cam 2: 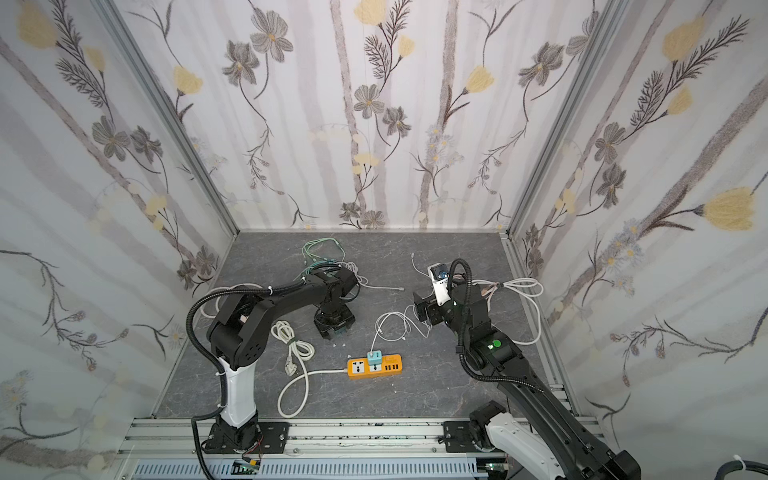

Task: Insert the plug
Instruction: 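Close the left gripper on the teal charger with white cable, then lift the teal charger with the left gripper while the right gripper rises toward it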

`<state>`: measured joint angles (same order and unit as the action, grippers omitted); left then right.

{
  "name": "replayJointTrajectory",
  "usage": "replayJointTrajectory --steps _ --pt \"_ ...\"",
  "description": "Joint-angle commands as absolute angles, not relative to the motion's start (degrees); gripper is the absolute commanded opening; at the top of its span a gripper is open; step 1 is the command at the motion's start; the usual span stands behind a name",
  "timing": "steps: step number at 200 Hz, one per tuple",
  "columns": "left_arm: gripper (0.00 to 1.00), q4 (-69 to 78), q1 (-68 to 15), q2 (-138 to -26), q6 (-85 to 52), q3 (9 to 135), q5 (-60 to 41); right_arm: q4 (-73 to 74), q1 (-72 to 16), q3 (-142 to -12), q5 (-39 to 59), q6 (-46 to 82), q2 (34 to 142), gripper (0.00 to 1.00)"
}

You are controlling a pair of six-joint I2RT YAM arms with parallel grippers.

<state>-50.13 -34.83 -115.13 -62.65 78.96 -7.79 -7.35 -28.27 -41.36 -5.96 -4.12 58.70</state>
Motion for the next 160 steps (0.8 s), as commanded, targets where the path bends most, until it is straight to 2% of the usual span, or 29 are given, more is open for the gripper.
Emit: replayJointTrajectory --steps 1,35,46,56,76,98,136,160 --pt "0.62 -49.78 -34.63 -116.48 -63.27 78.05 -9.23 -4.57 -28.31 -41.11 -5.79 -3.97 58.55 0.99" --pt "0.51 -49.12 -33.93 -116.83 -62.54 78.03 -9.13 -4.83 -28.35 -41.33 -6.15 -3.78 58.48 0.99" --pt "0.4 -49.47 -33.53 -116.33 -62.19 78.01 -8.09 -5.03 -28.3 -41.62 -6.17 -3.7 58.51 0.99" --pt "0.34 -50.04 -33.27 -115.54 -61.74 78.31 -6.94 -5.46 -28.3 -41.9 -6.2 -3.24 58.69 0.99" --pt "0.32 -51.38 -33.3 -113.35 -58.97 79.33 -4.05 -7.49 -28.13 -43.59 -7.41 0.59 59.94 0.99" --pt "0.22 -48.59 -33.38 -110.39 -49.12 79.34 -4.04 -11.73 -27.59 -47.47 -7.14 6.03 63.2 0.99" --pt "0.21 -49.32 -34.08 -105.23 -38.58 77.33 6.22 -17.73 -26.81 -55.96 -4.03 8.61 69.21 0.99" --pt "0.22 -43.9 -34.06 -99.48 -31.92 73.17 6.27 -19.6 -25.9 -59.01 2.78 9.49 71.02 0.99"
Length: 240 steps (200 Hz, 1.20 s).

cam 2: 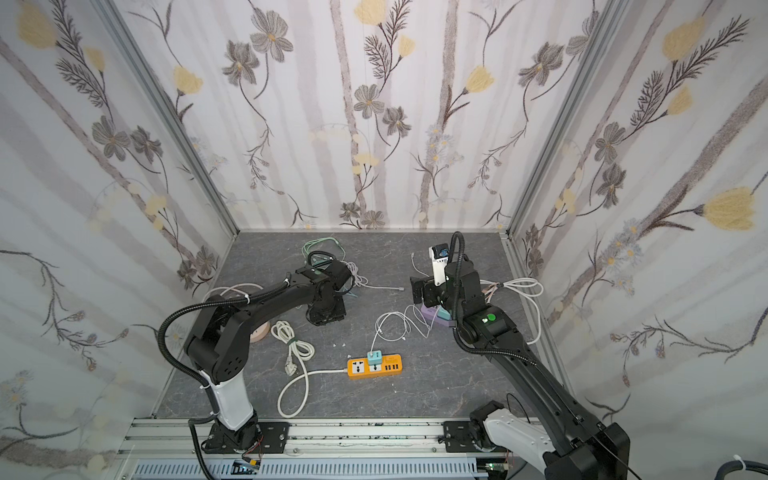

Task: Insert the plug
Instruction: 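Lift the teal charger with the left gripper while the right gripper rises toward it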

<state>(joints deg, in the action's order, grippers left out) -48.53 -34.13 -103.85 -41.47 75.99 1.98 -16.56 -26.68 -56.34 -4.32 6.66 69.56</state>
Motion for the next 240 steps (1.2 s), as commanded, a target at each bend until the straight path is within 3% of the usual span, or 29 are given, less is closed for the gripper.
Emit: replayJointTrajectory --steps 1,29,56,102,124,169,198,240 --pt "0.22 -43.53 -34.08 -99.22 -31.6 72.72 6.04 -19.73 -25.83 -59.17 3.23 9.62 71.1 0.99" --pt "0.22 -37.09 -34.1 -93.18 -24.29 70.19 3.16 -25.28 -24.78 -64.76 15.9 13.16 75.75 0.99" --pt "0.17 -33.44 -34.23 -89.3 -14.01 69.57 1.9 -29.11 -24.78 -69.96 23.89 17.39 80.2 0.99" --pt "0.17 -22.96 -34.72 -81.14 3.82 67.53 -0.49 -34.87 -25.37 -78.46 36.06 20.97 86.01 0.99" --pt "0.18 -18.59 -34.67 -80.38 8.24 70.15 -0.99 -32.09 -25.79 -78.4 36.54 21.66 86.73 0.99" --pt "0.18 -27.18 -34.64 -84.52 8.87 89.43 -6.24 -13.55 -26.18 -70.73 35.94 18.33 87.8 0.99" --pt "0.16 -31.9 -34.45 -85.42 6.13 99.83 -7.18 1.25 -27.8 -69.49 33.76 12.12 94.35 0.97" --pt "0.16 -37.24 -34.27 -84.65 4.26 105.38 -7.86 8.22 -30.98 -75.56 32.64 0.98 104.0 0.96"
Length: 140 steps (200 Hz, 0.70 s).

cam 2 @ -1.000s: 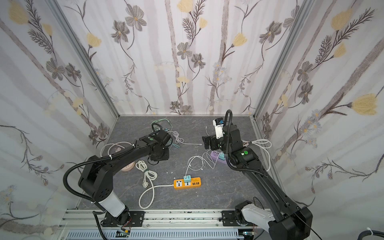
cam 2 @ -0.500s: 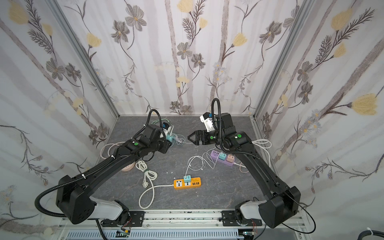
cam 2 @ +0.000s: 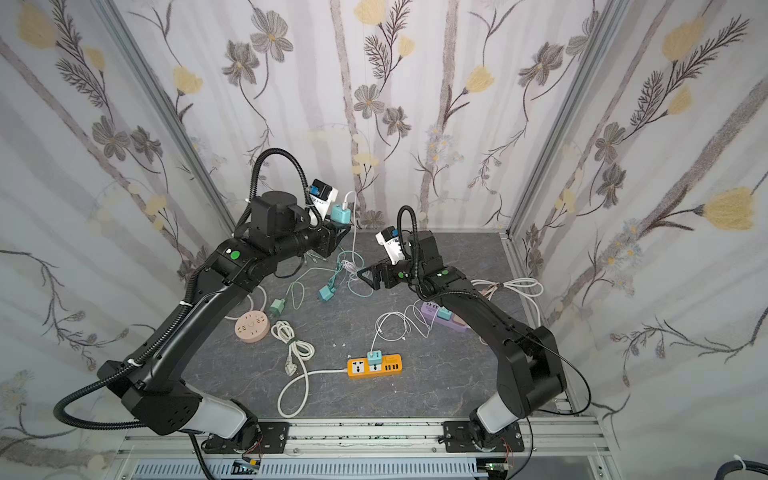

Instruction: Insert the plug

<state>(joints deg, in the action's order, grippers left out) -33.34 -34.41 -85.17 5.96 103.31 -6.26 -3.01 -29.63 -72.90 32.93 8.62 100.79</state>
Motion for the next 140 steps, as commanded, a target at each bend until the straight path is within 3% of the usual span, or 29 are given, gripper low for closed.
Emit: replayJointTrajectory --steps 1,51,102,140 --pt "0.16 -37.34 -34.19 -84.64 4.15 105.47 -7.93 8.46 -31.09 -75.66 32.67 1.02 104.16 0.96" --pt "0.18 -38.27 -33.0 -84.41 1.79 104.4 -4.78 15.1 -32.78 -75.02 28.24 2.72 107.57 0.86" --pt "0.18 -37.89 -32.0 -84.22 0.58 102.63 -3.67 3.44 -32.35 -71.14 18.84 0.13 106.51 0.85" --pt "0.19 -37.18 -31.63 -84.18 0.37 101.91 -4.47 -1.14 -32.91 -67.69 22.24 0.43 105.92 0.83"
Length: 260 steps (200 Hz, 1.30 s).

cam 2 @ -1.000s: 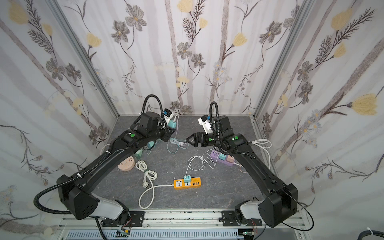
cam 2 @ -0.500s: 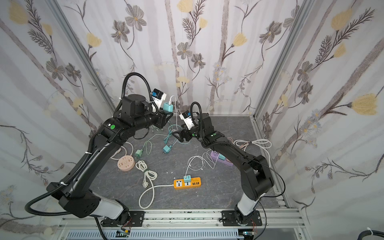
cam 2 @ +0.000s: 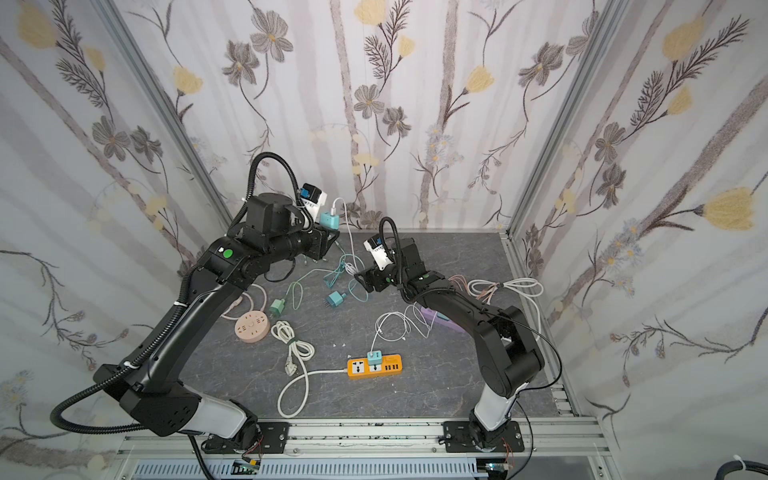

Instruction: Insert the plug

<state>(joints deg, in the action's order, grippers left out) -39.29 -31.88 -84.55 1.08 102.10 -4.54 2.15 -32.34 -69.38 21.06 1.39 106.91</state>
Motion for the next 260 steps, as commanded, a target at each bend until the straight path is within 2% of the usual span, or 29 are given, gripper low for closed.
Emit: replayJointTrajectory --steps 1,15,37,68,95,103,115,131,158,179,214,260 --pt "0.19 -37.18 -31.64 -84.19 0.36 101.89 -4.43 -1.14 -32.94 -67.55 22.37 0.39 105.91 0.82" --pt "0.19 -36.9 -31.55 -84.2 0.21 101.7 -4.64 -0.57 -33.26 -66.01 22.22 0.95 105.65 0.8" --pt "0.19 -36.38 -31.44 -84.21 0.0 101.45 -5.01 1.72 -33.47 -64.18 21.59 3.28 106.28 0.7" --pt "0.19 -35.99 -31.38 -83.89 -0.31 101.08 -5.59 3.9 -34.36 -65.41 17.79 4.8 109.31 0.65" --pt "0.19 -35.86 -31.29 -83.5 -0.44 100.42 -5.27 6.18 -34.5 -68.04 19.08 5.6 112.64 0.54" --pt "0.19 -35.82 -31.22 -83.33 -0.48 100.16 -5.2 6.87 -34.54 -68.53 19.02 5.54 113.46 0.46" --pt "0.19 -35.77 -31.16 -83.0 -0.5 99.64 -4.48 7.22 -34.54 -68.35 17.06 5.81 113.19 0.22" --pt "0.19 -36.02 -30.7 -82.41 -0.35 98.62 -2.98 6.78 -33.53 -66.13 15.77 5.71 108.49 0.0" --pt "0.19 -36.9 -29.32 -81.05 0.22 95.01 -1.28 0.38 -28.41 -65.33 21.78 3.33 98.16 0.0" --pt "0.19 -36.85 -29.26 -78.89 0.92 90.74 -2.46 -8.23 -24.66 -71.59 24.11 0.29 97.16 0.0" --pt "0.19 -35.84 -29.28 -73.85 0.77 83.72 -6.01 -11.2 -22.37 -85.91 20.02 1.67 106.37 0.0" --pt "0.19 -32.98 -29.2 -66.76 1.49 79.25 -12.01 -12.35 -25.45 -107.69 22.57 5.71 125.07 0.0"
